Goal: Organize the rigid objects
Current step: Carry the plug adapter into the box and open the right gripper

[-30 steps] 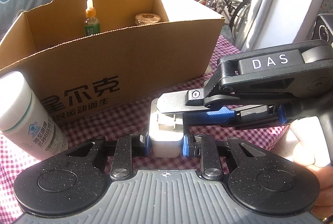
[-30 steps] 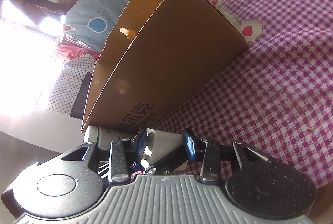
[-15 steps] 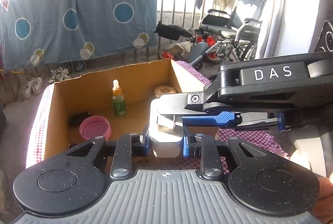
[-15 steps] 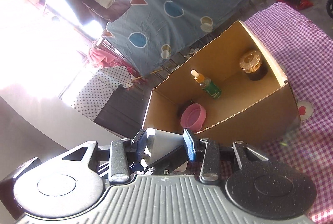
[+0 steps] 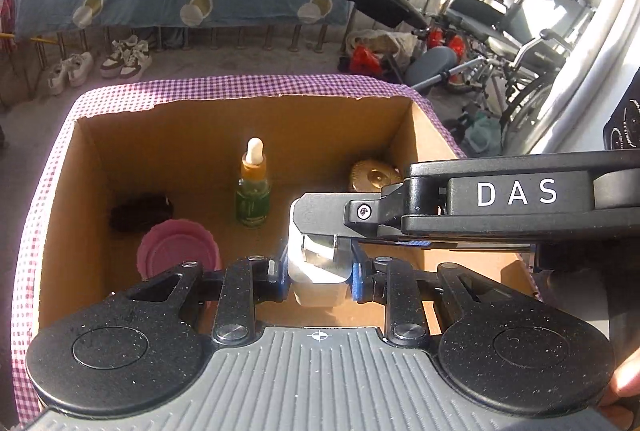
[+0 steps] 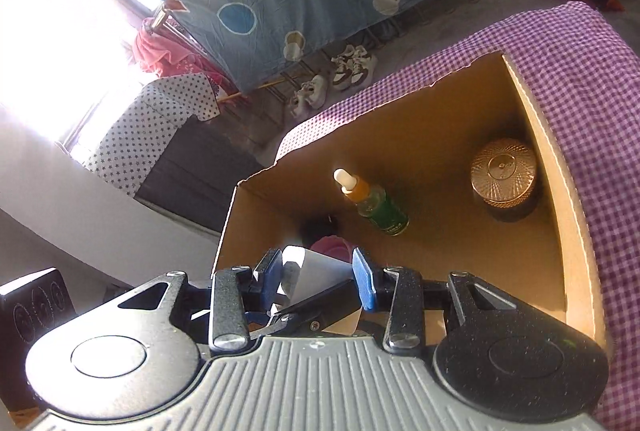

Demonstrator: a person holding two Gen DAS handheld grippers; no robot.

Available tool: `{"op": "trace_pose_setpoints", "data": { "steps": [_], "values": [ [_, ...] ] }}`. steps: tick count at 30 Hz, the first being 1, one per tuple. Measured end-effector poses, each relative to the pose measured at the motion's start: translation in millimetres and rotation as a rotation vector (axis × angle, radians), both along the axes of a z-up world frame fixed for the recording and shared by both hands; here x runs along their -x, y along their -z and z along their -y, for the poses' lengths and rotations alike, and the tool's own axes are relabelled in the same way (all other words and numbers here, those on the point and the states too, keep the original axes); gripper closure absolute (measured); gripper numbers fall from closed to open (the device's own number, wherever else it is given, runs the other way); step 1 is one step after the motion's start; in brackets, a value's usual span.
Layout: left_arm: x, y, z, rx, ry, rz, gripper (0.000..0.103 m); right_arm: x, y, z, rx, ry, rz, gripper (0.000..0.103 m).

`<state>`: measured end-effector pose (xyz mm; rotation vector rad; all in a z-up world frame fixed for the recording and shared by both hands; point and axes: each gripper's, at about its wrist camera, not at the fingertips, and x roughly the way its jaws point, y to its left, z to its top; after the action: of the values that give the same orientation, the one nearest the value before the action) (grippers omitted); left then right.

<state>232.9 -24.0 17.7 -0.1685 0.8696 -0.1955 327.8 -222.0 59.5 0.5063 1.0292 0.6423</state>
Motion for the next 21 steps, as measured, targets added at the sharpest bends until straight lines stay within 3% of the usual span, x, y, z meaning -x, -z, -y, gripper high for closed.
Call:
{"op": "trace_pose_setpoints", "data": {
  "steps": [5, 13, 21],
  "values": [
    [-23.6, 23.3, -1.7, 0.013, -0.037, -0.100, 0.077, -21.1, 21.4, -10.7, 0.072, -0.026, -0.054, 0.061],
    [-32.5, 35.3, 0.5, -0.016, -0.041, -0.152, 0.075, -34.6, 39.1, -20.6, 0.142, -0.055, -0.073, 0.060],
    [-23.2, 24.7, -1.0, 0.016, -0.028, -0.100, 0.072, -28.6, 30.1, -18.5, 0.114, -0.035, -0.019, 0.060]
  ]
}}
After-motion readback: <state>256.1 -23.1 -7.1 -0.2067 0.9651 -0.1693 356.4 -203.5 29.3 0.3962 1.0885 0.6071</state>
